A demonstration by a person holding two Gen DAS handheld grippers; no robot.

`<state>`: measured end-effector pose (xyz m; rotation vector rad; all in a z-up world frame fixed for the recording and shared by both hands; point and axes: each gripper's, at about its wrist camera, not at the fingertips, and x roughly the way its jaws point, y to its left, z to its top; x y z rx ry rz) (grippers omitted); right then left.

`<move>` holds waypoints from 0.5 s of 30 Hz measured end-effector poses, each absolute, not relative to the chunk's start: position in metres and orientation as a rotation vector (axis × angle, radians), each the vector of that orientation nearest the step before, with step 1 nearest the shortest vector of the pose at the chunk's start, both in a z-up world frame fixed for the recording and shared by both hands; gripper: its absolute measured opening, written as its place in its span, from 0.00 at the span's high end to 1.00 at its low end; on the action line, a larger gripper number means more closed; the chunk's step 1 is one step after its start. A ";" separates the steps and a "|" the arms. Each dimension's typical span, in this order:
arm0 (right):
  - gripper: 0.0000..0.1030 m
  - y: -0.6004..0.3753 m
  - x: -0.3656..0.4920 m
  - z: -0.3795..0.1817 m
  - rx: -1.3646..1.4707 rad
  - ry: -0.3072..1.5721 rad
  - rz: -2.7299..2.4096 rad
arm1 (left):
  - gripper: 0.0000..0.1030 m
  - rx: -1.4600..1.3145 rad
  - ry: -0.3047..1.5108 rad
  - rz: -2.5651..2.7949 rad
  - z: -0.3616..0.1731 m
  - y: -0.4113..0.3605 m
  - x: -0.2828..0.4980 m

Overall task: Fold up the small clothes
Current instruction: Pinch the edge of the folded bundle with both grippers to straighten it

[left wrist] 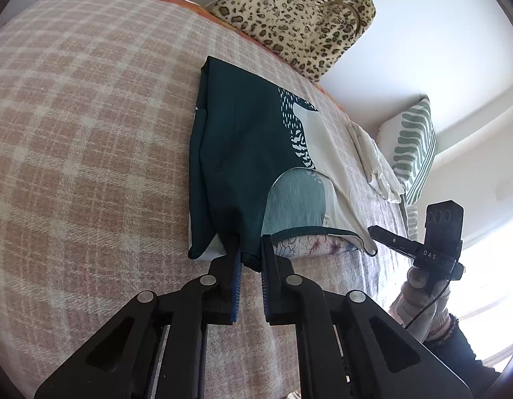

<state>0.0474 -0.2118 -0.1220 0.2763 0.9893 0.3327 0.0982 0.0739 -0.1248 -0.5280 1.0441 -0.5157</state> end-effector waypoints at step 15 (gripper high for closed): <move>0.96 -0.176 0.042 -0.127 0.009 1.046 0.296 | 0.89 -0.262 1.034 -0.437 -0.121 0.085 0.086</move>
